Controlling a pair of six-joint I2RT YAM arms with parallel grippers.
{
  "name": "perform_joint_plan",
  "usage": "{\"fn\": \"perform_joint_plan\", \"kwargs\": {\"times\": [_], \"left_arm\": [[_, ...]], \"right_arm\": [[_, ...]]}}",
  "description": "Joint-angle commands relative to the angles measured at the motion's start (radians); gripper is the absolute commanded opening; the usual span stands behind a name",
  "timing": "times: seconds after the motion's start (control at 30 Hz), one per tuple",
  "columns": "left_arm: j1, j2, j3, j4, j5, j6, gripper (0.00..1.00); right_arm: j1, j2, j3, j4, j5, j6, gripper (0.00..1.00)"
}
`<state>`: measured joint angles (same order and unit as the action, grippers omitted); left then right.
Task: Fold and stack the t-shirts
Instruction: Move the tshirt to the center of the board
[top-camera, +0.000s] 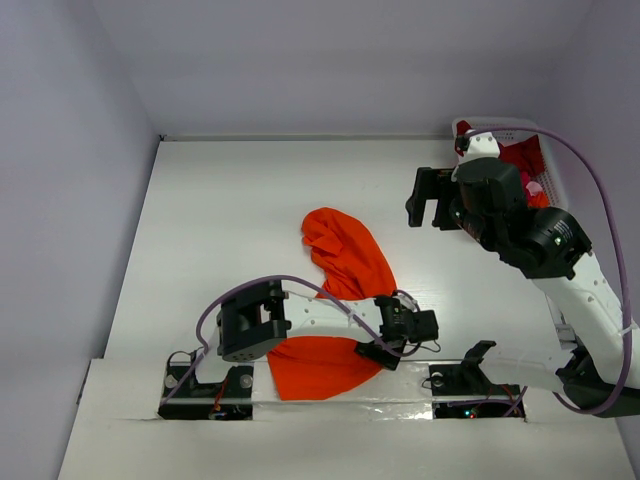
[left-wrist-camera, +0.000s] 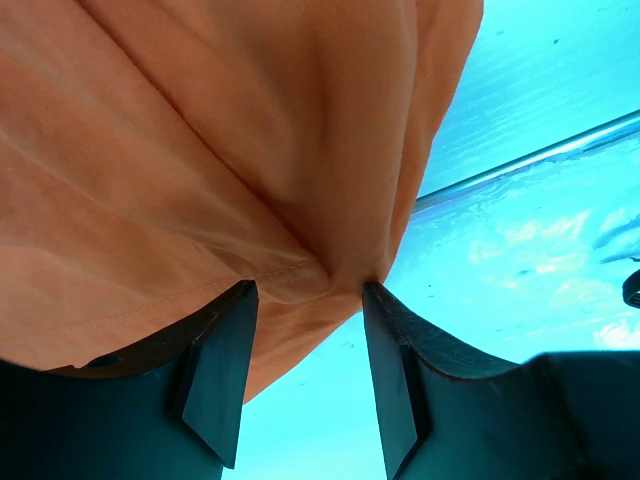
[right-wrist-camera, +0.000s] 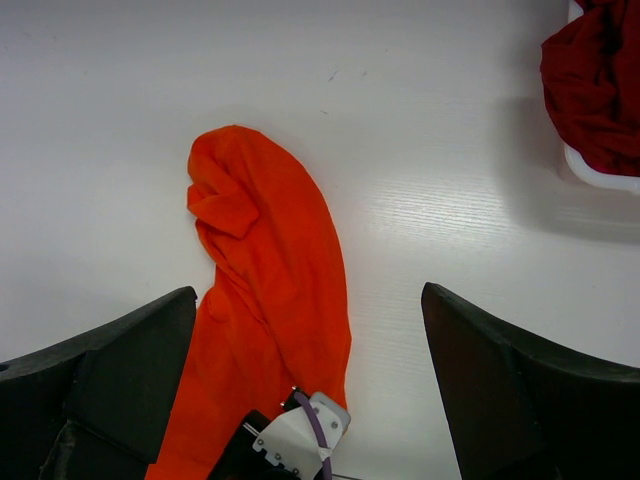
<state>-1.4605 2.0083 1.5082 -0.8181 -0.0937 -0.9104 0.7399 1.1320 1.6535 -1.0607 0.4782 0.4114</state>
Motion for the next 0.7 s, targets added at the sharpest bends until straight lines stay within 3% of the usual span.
{"fn": "perform_joint_plan", "kwargs": {"times": [0.0,0.67], "left_arm": [[-0.006,-0.033,0.027,-0.026,0.005,0.016,0.44],[-0.006,-0.036,0.017,-0.061,-0.064,-0.045,0.43]], "right_arm": [[0.001,-0.018,0.008,0.051,0.005,-0.013,1.0],[0.001,-0.017,0.023,0.045,0.0,-0.011,1.0]]}}
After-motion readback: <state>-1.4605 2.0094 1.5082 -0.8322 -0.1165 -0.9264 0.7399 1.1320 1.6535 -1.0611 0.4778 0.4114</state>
